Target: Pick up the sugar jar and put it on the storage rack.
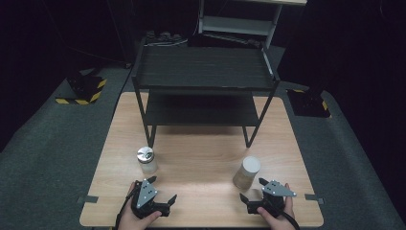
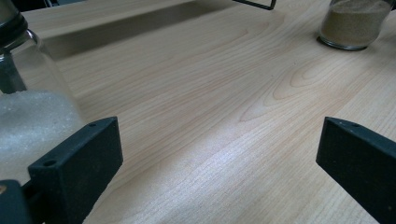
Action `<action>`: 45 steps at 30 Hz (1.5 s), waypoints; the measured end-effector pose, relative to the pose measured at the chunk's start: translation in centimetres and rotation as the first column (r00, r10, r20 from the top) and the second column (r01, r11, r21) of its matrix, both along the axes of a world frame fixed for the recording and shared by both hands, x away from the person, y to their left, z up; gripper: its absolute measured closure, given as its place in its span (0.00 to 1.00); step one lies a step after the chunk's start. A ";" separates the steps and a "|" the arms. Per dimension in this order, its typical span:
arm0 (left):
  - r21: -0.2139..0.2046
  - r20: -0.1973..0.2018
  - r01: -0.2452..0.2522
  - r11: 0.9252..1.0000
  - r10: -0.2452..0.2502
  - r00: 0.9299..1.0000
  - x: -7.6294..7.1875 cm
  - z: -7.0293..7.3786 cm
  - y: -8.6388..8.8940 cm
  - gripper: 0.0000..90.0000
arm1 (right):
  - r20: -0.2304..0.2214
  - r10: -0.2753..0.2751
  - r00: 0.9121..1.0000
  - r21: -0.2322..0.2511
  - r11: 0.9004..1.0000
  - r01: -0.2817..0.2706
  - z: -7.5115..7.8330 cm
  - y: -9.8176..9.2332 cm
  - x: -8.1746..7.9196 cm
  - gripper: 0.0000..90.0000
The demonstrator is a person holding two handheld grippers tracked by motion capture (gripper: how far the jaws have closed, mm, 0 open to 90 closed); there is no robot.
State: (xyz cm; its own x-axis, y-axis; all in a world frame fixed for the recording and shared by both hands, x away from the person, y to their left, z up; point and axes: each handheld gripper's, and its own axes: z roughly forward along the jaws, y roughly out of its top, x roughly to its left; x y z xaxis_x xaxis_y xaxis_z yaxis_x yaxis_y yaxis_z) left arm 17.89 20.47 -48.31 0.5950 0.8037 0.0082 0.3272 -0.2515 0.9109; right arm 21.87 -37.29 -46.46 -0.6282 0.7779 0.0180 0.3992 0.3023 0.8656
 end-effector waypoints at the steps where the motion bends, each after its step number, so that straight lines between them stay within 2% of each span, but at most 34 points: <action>1: 0.001 0.001 0.002 1.000 -0.002 1.000 0.0 0.0 0.0 0.01 | 0.000 0.000 1.000 0.002 1.000 0.000 0.0 0.0 0.0 0.01; 4: -0.014 0.029 0.000 1.000 0.001 1.000 -0.4 0.2 0.3 0.01 | -0.001 0.003 1.000 0.003 1.000 -0.003 0.0 -0.1 0.0 0.01; 7: -0.068 0.073 -0.037 0.997 0.042 0.996 -1.4 0.8 1.3 0.01 | -0.002 0.004 1.000 0.003 1.000 -0.004 0.0 -0.1 0.1 0.01; 11: -0.075 0.098 -0.061 0.995 0.068 0.993 -2.0 1.2 2.0 0.01 | -0.005 0.005 1.000 0.000 1.000 -0.005 0.0 -0.1 0.2 0.01; 22: -0.091 0.101 -0.127 0.988 0.136 0.986 -2.4 1.5 3.2 0.01 | -0.005 0.010 1.000 -0.003 1.000 -0.010 0.1 0.0 0.2 0.01; 26: -0.072 0.095 -0.153 0.986 0.160 0.983 -1.7 1.8 3.5 0.01 | -0.011 0.002 1.000 -0.002 1.000 -0.002 0.1 0.0 0.2 0.01; 29: -0.084 0.071 -0.172 0.981 0.178 0.981 -1.0 1.9 3.9 0.01 | -0.019 0.007 1.000 0.001 1.000 -0.007 0.2 -0.1 0.4 0.01; 30: -0.093 0.065 -0.186 0.978 0.193 0.979 -0.7 1.9 4.0 0.01 | -0.019 0.007 1.000 0.001 1.000 -0.007 0.2 -0.1 0.4 0.01; 37: -0.095 0.055 -0.229 0.969 0.235 0.971 1.1 1.8 4.2 0.01 | -0.009 0.008 1.000 -0.003 1.000 -0.008 0.1 -0.1 0.4 0.01; 41: -0.087 0.050 -0.234 0.968 0.239 0.970 2.1 1.8 4.1 0.02 | -0.004 0.008 1.000 -0.004 1.000 -0.008 0.1 -0.1 0.4 0.01; 42: -0.091 0.046 -0.237 0.967 0.241 0.969 2.3 1.7 4.0 0.03 | -0.004 0.007 1.000 -0.004 1.000 -0.007 0.1 -0.1 0.4 0.01; 44: -0.096 0.041 -0.258 0.961 0.262 0.964 2.7 1.7 3.7 0.08 | -0.004 0.006 1.000 -0.006 1.000 -0.006 0.1 -0.1 0.4 0.01; 45: -0.100 0.038 -0.257 0.961 0.261 0.964 2.9 1.7 3.7 0.09 | -0.004 0.003 1.000 -0.006 1.000 -0.003 0.1 -0.1 0.3 0.01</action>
State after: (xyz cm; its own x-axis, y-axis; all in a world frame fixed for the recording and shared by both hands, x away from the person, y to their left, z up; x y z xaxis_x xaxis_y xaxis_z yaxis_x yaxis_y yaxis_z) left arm 20.82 24.18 -46.63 0.3671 0.9288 -0.0498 0.3233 -0.0772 0.9431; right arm 22.21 -37.38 -46.37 -0.6304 0.7761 0.0164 0.4021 0.3084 0.8621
